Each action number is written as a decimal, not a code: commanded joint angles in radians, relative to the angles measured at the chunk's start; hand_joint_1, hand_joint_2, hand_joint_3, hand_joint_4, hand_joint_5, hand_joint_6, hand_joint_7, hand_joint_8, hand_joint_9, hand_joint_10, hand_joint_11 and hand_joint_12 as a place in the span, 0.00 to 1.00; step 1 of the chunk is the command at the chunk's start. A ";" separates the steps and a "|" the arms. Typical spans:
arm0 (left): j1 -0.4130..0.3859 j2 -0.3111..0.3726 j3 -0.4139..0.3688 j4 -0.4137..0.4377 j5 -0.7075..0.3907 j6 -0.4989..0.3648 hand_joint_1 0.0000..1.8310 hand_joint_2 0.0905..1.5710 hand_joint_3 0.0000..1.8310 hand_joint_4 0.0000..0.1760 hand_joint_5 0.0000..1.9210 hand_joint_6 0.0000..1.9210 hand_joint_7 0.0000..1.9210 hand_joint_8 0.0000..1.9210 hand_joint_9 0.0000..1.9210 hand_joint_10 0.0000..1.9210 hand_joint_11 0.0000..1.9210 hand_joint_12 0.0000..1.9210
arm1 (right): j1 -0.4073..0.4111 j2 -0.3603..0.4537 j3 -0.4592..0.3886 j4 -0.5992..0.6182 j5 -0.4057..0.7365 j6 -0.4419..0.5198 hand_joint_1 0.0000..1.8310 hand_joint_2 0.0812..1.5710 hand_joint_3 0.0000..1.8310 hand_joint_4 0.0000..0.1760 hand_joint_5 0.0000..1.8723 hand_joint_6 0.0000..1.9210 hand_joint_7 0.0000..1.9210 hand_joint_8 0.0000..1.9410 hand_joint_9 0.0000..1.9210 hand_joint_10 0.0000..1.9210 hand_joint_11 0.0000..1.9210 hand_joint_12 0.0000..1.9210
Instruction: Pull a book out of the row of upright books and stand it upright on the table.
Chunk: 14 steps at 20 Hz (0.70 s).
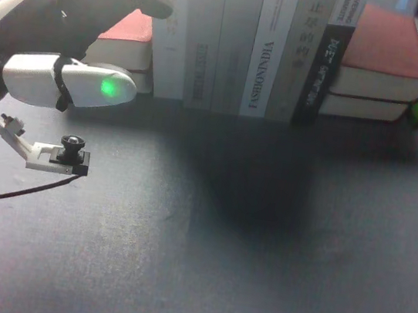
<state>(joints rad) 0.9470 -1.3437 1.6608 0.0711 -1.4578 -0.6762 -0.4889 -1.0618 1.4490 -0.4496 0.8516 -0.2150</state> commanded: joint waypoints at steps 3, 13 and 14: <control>-0.015 0.001 -0.006 -0.033 -0.113 -0.011 0.61 0.49 0.00 0.06 0.16 0.00 0.11 0.00 0.13 0.00 0.00 0.59 | 0.043 -0.026 0.035 0.045 0.017 -0.011 0.03 0.69 0.00 0.86 0.28 0.00 0.00 0.00 0.00 0.00 0.00 0.00; -0.027 0.005 -0.018 -0.022 -0.118 -0.011 0.62 0.49 0.00 0.03 0.18 0.00 0.13 0.00 0.14 0.00 0.00 0.47 | 0.116 -0.124 0.145 0.014 -0.149 -0.034 0.00 0.71 0.00 0.85 0.26 0.00 0.00 0.00 0.00 0.00 0.00 0.00; -0.029 0.004 -0.017 -0.022 -0.119 -0.011 0.62 0.49 0.00 0.03 0.18 0.00 0.13 0.00 0.14 0.00 0.00 0.47 | 0.127 -0.132 0.151 -0.002 -0.167 -0.034 0.00 0.71 0.00 0.85 0.26 0.00 0.00 0.00 0.00 0.00 0.00 0.00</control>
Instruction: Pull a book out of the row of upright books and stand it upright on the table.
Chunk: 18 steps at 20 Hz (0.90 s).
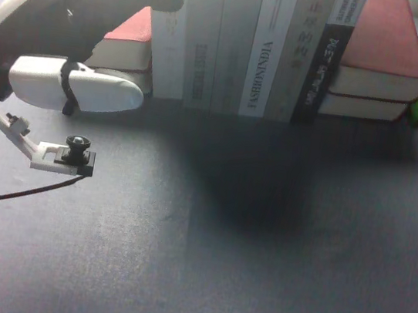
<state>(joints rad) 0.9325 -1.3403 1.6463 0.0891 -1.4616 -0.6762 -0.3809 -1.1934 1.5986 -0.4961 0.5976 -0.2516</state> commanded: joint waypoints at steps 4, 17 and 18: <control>-0.013 0.000 -0.004 -0.040 -0.118 -0.011 0.59 0.49 0.00 0.22 0.18 0.00 0.12 0.00 0.14 0.00 0.00 0.51 | 0.035 -0.032 0.007 -0.035 0.040 0.005 0.05 0.78 0.02 0.78 0.27 0.01 0.00 0.00 0.00 0.00 0.00 0.00; 0.052 -0.005 -0.031 -0.107 -0.153 -0.011 0.59 0.49 0.00 0.09 0.16 0.00 0.15 0.00 0.17 0.00 0.00 0.60 | 0.043 0.173 -0.310 -0.255 0.117 0.013 0.00 0.63 0.00 0.93 0.20 0.00 0.00 0.00 0.00 0.00 0.00 0.00; 0.059 -0.007 -0.031 -0.115 -0.157 -0.011 0.59 0.50 0.00 0.11 0.16 0.00 0.15 0.00 0.17 0.00 0.00 0.59 | 0.043 0.203 -0.347 -0.261 0.131 -0.001 0.00 0.63 0.00 0.99 0.19 0.00 0.00 0.00 0.00 0.00 0.00 0.00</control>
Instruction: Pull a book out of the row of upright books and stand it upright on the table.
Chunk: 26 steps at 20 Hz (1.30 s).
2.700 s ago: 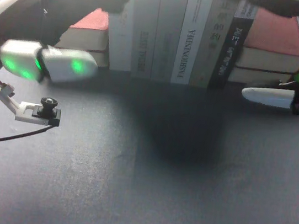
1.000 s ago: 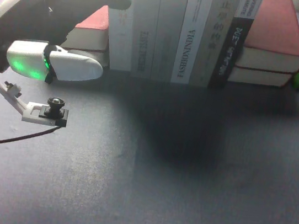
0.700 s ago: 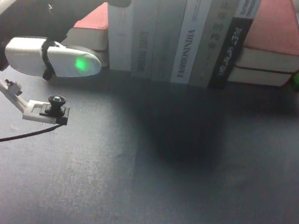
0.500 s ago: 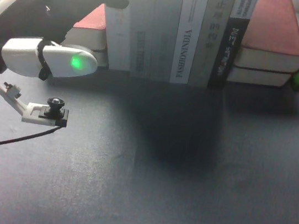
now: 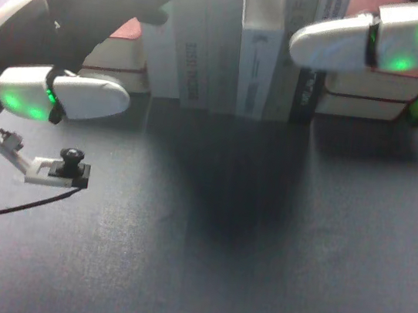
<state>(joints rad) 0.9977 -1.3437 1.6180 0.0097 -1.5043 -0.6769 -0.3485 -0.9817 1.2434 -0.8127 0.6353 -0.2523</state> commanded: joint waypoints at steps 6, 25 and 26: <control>0.023 -0.008 -0.008 -0.070 -0.136 -0.010 0.55 0.48 0.00 0.15 0.18 0.00 0.16 0.00 0.17 0.00 0.00 0.64 | -0.035 0.061 -0.095 0.033 0.155 -0.007 0.00 0.72 0.01 0.80 0.14 0.00 0.00 0.00 0.00 0.00 0.00 0.00; 0.016 -0.013 -0.003 -0.058 -0.133 -0.010 0.61 0.48 0.00 0.00 0.17 0.00 0.16 0.00 0.17 0.00 0.00 0.55 | 0.258 0.007 0.001 -0.536 0.089 0.416 0.64 0.51 0.00 0.98 0.00 0.00 0.00 0.00 0.00 0.00 0.00 0.00; 0.014 -0.011 -0.004 -0.055 -0.131 -0.010 0.60 0.47 0.00 0.00 0.19 0.01 0.16 0.00 0.18 0.00 0.00 0.59 | 0.261 -0.010 0.013 -0.578 0.081 0.448 0.64 0.49 0.00 1.00 0.00 0.00 0.00 0.00 0.00 0.00 0.00 0.00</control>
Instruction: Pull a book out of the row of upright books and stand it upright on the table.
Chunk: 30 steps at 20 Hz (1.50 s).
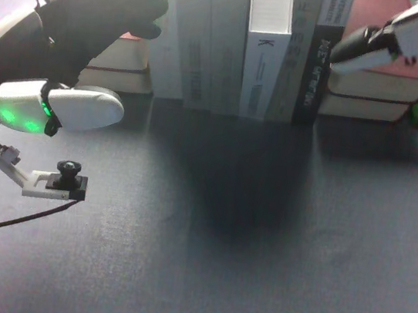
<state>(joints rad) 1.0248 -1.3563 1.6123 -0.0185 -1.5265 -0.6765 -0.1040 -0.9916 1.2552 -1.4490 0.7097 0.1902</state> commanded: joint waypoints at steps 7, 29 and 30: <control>-0.021 0.008 -0.005 -0.019 -0.108 -0.010 0.64 0.49 0.00 0.07 0.20 0.00 0.15 0.00 0.16 0.00 0.00 0.51 | 0.037 -0.087 0.059 -0.181 -0.035 0.156 0.62 0.40 0.00 1.00 0.00 0.00 0.00 0.00 0.00 0.00 0.00 0.74; -0.037 0.015 -0.023 -0.006 -0.113 -0.010 0.61 0.48 0.00 0.00 0.21 0.00 0.19 0.00 0.18 0.00 0.00 0.53 | 0.018 -0.125 0.067 -0.075 0.143 0.247 0.72 0.80 0.00 0.00 0.29 0.82 0.36 0.69 0.36 0.81 0.18 0.80; -0.037 0.018 -0.026 -0.007 -0.114 -0.010 0.60 0.48 0.00 0.01 0.21 0.00 0.19 0.00 0.18 0.00 0.00 0.53 | 0.009 -0.106 0.047 -0.035 0.179 0.248 0.71 0.82 0.00 0.00 0.40 0.68 0.25 0.80 0.28 0.88 0.16 0.81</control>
<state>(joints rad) 0.9989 -1.3403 1.5883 -0.0013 -1.5280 -0.6758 -0.1104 -1.0859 1.2949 -1.5772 0.8494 0.4278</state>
